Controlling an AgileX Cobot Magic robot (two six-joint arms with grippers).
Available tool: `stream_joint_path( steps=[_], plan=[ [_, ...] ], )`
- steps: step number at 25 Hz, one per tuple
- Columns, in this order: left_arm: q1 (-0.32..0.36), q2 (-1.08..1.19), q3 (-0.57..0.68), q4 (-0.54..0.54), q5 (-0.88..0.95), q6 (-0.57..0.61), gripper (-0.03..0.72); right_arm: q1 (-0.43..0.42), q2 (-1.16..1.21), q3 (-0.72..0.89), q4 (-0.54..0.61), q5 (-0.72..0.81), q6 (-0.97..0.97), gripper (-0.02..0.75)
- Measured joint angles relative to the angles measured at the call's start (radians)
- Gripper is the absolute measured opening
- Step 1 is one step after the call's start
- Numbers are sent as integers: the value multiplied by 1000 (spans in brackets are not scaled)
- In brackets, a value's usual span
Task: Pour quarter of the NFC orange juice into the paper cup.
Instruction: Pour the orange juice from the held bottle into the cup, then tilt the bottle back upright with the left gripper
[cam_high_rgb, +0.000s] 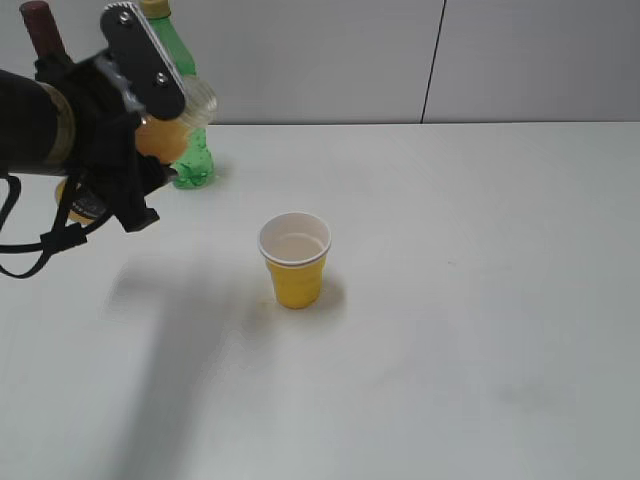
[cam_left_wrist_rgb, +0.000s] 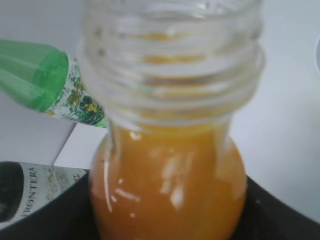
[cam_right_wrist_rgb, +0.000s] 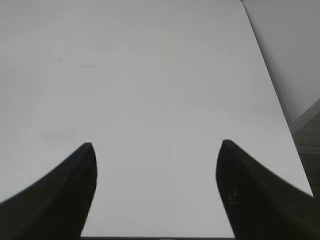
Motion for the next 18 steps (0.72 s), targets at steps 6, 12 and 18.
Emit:
stream_joint_path(
  steps=[6, 12, 18],
  plan=[
    [-91, 70, -2, 213, 97, -125, 454, 0, 0, 0, 0, 0, 0, 590],
    [-134, 137, -2, 369, 165, -225, 454, 0, 0, 0, 0, 0, 0, 590],
    [-159, 203, -30, 398, 184, -234, 454, 0, 0, 0, 0, 0, 1, 590]
  ],
)
